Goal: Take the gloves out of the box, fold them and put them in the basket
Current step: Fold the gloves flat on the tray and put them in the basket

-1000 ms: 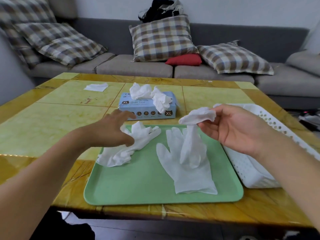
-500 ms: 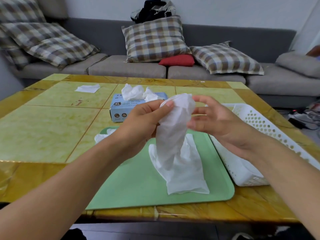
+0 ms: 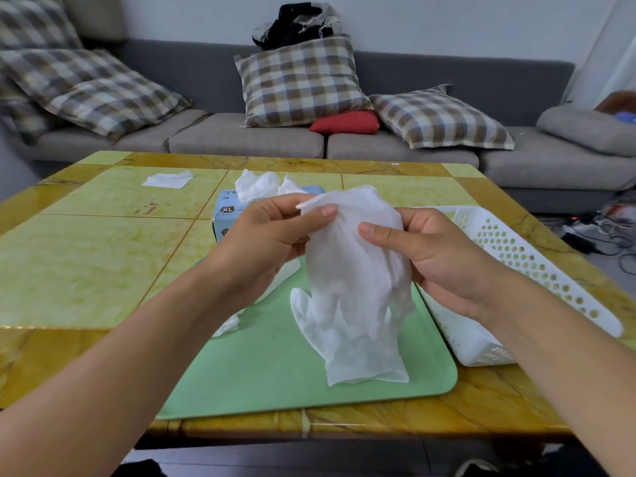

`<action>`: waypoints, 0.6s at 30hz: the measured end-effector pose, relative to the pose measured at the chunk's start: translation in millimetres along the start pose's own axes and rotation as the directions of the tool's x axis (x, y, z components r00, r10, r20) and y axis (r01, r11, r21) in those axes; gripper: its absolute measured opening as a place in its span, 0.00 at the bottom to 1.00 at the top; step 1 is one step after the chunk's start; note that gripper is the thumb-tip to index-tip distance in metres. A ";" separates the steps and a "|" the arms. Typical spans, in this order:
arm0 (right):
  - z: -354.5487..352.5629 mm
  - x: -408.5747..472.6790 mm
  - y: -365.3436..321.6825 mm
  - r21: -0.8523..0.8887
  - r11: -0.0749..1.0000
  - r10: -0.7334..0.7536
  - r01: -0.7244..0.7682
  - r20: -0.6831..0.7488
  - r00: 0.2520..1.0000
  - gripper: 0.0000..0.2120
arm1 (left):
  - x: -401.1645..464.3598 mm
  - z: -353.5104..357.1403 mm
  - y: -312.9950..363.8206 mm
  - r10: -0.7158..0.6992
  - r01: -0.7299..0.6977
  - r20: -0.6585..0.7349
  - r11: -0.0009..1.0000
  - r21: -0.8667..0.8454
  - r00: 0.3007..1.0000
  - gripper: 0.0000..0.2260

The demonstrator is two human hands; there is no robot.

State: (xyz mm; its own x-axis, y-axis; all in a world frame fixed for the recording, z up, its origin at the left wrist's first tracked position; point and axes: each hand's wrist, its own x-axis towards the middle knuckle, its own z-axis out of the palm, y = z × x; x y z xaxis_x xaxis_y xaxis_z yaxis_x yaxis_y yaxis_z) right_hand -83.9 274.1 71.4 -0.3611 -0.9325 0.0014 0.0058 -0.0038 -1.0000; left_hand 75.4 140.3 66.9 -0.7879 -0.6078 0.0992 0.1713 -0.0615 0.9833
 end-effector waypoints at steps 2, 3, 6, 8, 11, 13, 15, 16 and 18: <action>-1.6 -1.0 -0.4 0.029 0.999 0.016 -0.016 0.016 1.000 0.15 | 0.4 2.2 0.4 0.031 -0.031 -0.016 0.999 0.016 0.999 0.13; -1.7 -1.2 0.0 0.036 0.999 0.021 -0.022 0.025 0.999 0.15 | 0.0 3.0 -0.3 0.043 -0.042 -0.022 0.999 0.030 0.999 0.13; -0.1 -1.3 1.8 0.032 0.999 0.031 -0.033 0.055 0.998 0.16 | -2.6 5.9 -2.4 0.083 -0.079 -0.035 0.992 0.103 0.996 0.10; 0.0 -2.4 1.4 0.052 0.997 0.051 -0.055 0.090 0.995 0.17 | -4.4 6.6 -2.2 0.125 -0.117 -0.037 0.977 0.176 0.991 0.10; -1.9 -2.6 0.5 0.102 0.990 0.086 -0.099 0.133 0.987 0.17 | -6.4 6.8 3.2 0.170 -0.152 -0.042 0.950 0.272 0.985 0.11; -2.5 -1.1 2.7 0.120 0.985 0.102 -0.122 0.155 0.983 0.18 | -6.9 5.4 6.7 0.093 -0.083 -0.023 0.953 0.290 0.995 0.12; -3.5 3.3 7.2 0.136 0.979 0.126 -0.149 0.163 0.978 0.17 | -5.8 2.3 7.3 -0.075 0.058 0.042 0.945 0.321 0.996 0.16; -4.5 6.3 11.2 0.135 0.976 0.148 -0.170 0.159 0.976 0.17 | -3.8 -0.6 4.8 -0.164 0.131 0.068 0.929 0.347 0.984 0.17; -7.8 14.4 22.1 0.106 0.968 0.212 -0.227 0.134 0.968 0.15 | 2.3 -8.3 -5.4 -0.290 0.252 0.052 0.896 0.365 0.956 0.16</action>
State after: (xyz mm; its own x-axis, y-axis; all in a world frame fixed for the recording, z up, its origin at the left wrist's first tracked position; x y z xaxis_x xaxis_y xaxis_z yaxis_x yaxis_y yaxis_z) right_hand -96.3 263.4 49.2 -0.2234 -0.9519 -0.2097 0.1859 0.1696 -0.9678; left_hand 77.5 132.7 60.6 -0.8331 -0.5221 -0.1827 -0.2615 0.0807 0.9618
